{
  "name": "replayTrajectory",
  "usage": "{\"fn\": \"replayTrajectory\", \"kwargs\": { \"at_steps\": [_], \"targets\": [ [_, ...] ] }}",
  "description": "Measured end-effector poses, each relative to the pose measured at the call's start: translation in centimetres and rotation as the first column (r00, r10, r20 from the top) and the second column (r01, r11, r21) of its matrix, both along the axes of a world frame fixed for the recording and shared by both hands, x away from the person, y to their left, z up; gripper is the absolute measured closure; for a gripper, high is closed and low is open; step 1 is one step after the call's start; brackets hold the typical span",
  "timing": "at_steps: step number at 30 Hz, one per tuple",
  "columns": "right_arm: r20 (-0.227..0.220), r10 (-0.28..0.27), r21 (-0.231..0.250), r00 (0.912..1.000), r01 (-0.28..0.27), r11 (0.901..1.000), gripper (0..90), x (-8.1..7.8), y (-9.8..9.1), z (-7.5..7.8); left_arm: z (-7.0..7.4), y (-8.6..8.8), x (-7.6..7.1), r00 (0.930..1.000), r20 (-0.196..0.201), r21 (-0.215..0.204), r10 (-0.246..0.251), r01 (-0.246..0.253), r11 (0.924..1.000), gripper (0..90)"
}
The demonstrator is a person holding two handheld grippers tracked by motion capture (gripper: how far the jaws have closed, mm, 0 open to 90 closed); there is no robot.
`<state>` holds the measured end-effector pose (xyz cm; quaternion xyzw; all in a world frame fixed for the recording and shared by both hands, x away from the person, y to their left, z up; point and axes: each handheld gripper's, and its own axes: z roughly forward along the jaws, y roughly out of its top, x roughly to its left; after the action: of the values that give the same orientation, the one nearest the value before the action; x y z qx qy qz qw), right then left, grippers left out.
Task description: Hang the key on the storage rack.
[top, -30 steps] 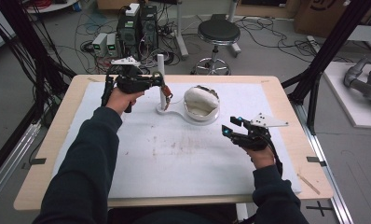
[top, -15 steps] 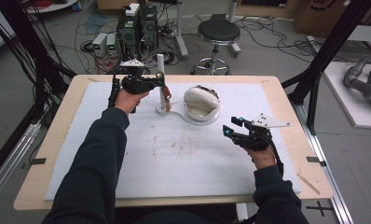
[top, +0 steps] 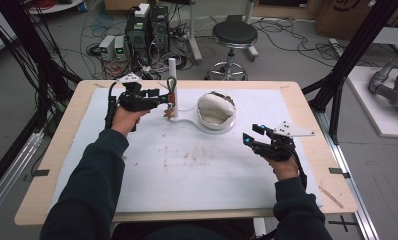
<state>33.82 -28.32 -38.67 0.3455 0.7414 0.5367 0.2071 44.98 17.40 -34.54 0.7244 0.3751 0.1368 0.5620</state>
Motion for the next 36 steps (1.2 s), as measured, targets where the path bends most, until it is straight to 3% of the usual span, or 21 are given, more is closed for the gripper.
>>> {"fn": "replayTrajectory", "kwargs": {
  "at_steps": [4,6,9,14,18,23,27,36],
  "targets": [
    [0.023,-0.022,-0.041,0.9995,0.023,0.9989,38.9,-0.1,-0.1,0.0,-0.3,1.3,-1.9,0.9985,0.042,-0.022,0.036,-0.035,0.9991,28.4],
    [0.034,-0.041,-0.063,0.9986,0.043,0.9971,36.6,0.0,-0.2,0.0,-0.5,1.7,-3.0,0.9940,0.096,-0.017,0.051,-0.049,0.9986,20.0],
    [0.030,-0.063,-0.072,0.9976,0.065,0.9953,31.1,0.1,-0.4,-0.1,-0.9,2.6,-4.8,0.9856,0.155,-0.028,0.069,-0.065,0.9975,20.0],
    [0.027,-0.078,-0.127,0.9966,0.081,0.9886,26.3,0.1,-0.7,-0.4,-2.5,3.9,-7.4,0.9741,0.214,-0.012,0.075,-0.074,0.9972,20.0],
    [0.012,-0.090,-0.141,0.9959,0.091,0.9858,22.7,0.4,-1.2,-0.9,-3.8,4.6,-8.5,0.9733,0.211,0.001,0.090,-0.092,0.9957,20.0],
    [-0.001,-0.094,-0.157,0.9956,0.092,0.9834,22.1,0.3,-1.9,-1.1,-4.7,4.6,-9.6,0.9675,0.229,0.021,0.108,-0.116,0.9931,20.0],
    [0.000,-0.105,-0.150,0.9944,0.104,0.9833,22.1,0.1,-2.5,-1.1,-5.4,4.6,-10.2,0.9682,0.223,0.036,0.113,-0.124,0.9916,20.0],
    [0.002,-0.136,-0.160,0.9907,0.134,0.9779,22.1,-0.1,-3.7,-1.2,-5.7,5.3,-10.8,0.9665,0.221,0.010,0.130,-0.135,0.9908,20.0]
  ]
}}
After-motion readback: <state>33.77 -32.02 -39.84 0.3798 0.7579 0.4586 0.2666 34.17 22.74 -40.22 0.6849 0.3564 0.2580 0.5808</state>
